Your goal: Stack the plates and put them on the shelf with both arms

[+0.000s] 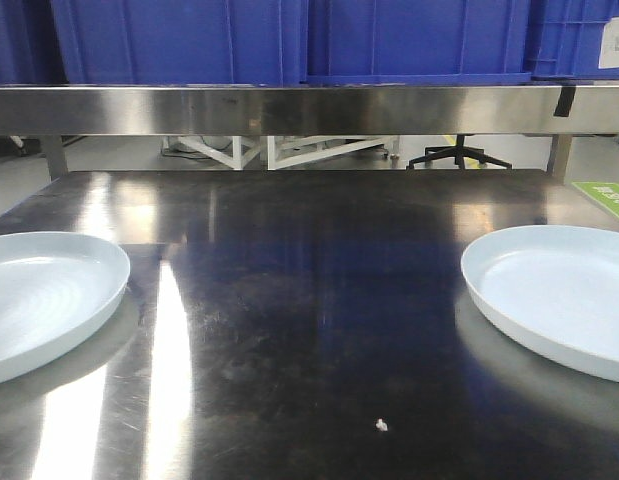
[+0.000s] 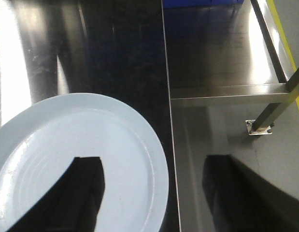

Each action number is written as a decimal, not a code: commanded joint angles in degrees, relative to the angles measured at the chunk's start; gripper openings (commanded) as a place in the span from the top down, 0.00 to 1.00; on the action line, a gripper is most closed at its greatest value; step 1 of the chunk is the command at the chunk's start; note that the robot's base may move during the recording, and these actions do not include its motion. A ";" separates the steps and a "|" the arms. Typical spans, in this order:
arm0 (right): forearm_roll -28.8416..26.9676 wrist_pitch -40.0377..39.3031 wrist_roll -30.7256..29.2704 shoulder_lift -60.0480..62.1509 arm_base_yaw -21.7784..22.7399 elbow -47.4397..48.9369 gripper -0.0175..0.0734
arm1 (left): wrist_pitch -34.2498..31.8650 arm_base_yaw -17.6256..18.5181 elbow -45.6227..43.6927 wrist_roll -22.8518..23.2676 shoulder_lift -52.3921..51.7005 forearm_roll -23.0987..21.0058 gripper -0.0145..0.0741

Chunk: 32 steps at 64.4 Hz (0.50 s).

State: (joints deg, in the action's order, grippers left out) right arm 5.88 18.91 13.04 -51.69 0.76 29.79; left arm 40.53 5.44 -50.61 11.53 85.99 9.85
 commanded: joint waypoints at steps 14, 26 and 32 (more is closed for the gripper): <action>0.77 -3.31 -0.55 0.31 -0.05 2.23 0.21 | -2.12 0.00 -1.30 0.73 1.07 -0.15 0.24; 0.77 -3.31 -0.55 0.31 -0.05 2.23 0.21 | -2.82 0.00 -1.30 0.73 1.83 -0.15 0.30; 0.77 -3.31 -0.55 0.31 -0.05 2.23 0.21 | -2.85 0.00 -1.30 0.73 1.83 -0.15 0.54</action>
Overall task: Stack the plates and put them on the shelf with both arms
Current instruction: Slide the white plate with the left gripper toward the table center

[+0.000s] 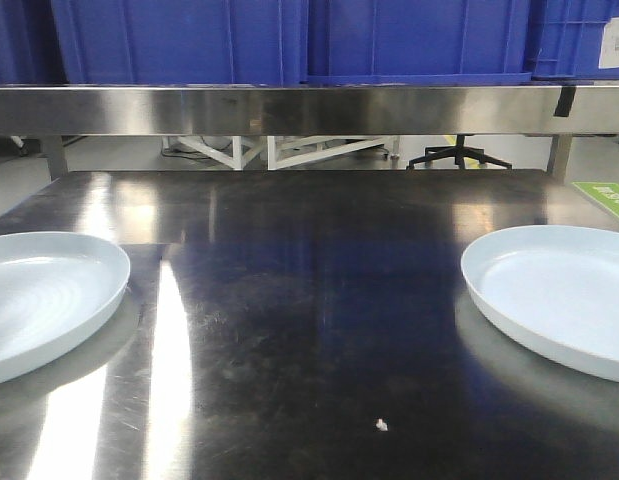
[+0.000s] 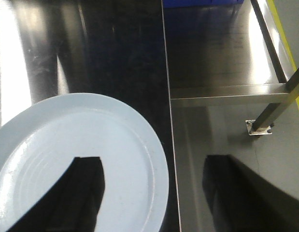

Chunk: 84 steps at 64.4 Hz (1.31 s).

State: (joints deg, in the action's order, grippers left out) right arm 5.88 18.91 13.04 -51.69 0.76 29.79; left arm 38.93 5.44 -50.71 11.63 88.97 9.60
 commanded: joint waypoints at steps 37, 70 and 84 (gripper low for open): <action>0.77 -3.37 -0.55 0.31 -0.05 2.23 0.21 | 1.54 5.72 -9.03 0.63 -11.29 -6.52 0.72; 0.77 -2.87 -0.55 0.31 -0.05 2.23 0.21 | -9.48 21.86 -11.56 0.53 -4.61 -15.44 0.71; 0.77 -2.92 -0.55 0.31 -0.05 2.23 0.21 | -9.97 26.63 -18.39 0.53 6.94 -15.44 0.71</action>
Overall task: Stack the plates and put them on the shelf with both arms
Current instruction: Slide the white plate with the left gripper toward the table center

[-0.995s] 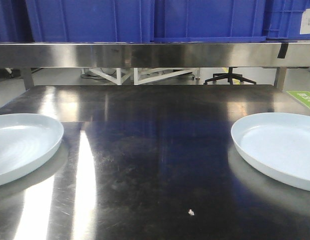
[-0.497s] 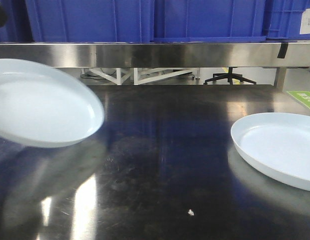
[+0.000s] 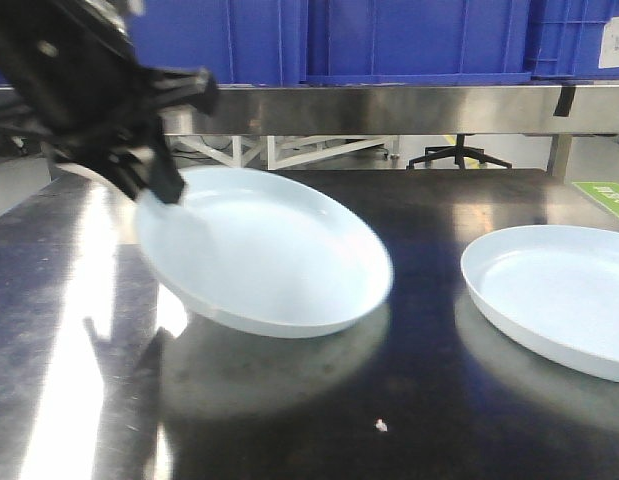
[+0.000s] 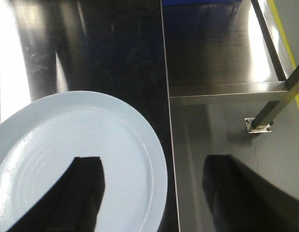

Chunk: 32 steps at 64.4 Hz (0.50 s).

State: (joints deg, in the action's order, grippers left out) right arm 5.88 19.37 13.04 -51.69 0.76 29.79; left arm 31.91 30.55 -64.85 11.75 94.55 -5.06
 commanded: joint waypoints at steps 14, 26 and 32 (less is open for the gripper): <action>0.77 -3.33 -0.55 0.31 -0.05 2.23 0.21 | -1.63 3.02 -9.65 0.30 7.26 -0.66 0.71; 0.77 -3.33 -0.55 0.31 -0.05 2.23 0.21 | -0.73 3.02 -10.13 0.30 7.53 2.25 0.53; 0.77 -3.38 -0.55 0.31 -0.05 2.23 0.21 | 0.09 2.89 -10.13 0.30 7.53 3.91 0.38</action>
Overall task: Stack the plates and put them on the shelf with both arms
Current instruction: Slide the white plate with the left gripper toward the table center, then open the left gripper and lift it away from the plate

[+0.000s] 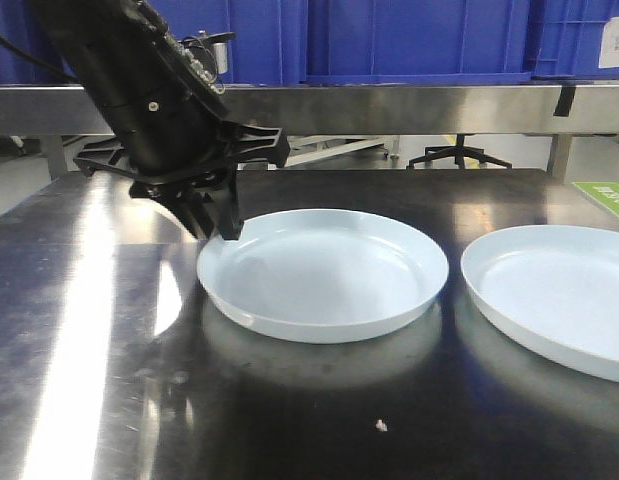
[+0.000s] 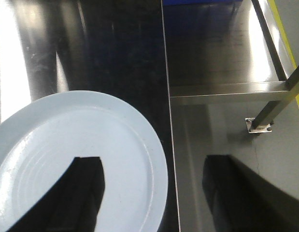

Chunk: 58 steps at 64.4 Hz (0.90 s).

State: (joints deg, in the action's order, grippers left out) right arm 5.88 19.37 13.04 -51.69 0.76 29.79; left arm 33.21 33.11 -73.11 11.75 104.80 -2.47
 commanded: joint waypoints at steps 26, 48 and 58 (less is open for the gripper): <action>0.77 -3.44 -0.55 0.31 -0.05 2.23 0.21 | -0.82 -6.36 -2.21 3.70 -11.65 6.28 0.72; 0.77 -3.88 -0.55 0.31 -0.05 2.23 0.21 | -0.68 -23.33 7.64 4.59 -30.71 9.55 0.73; 0.77 -3.98 -0.55 0.29 -0.05 2.23 0.21 | -6.73 -26.60 20.81 5.99 -42.23 9.36 0.73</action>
State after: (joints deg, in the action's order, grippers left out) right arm 5.88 19.37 13.04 -51.69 0.76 29.79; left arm 32.84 7.48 -56.72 16.31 69.84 7.02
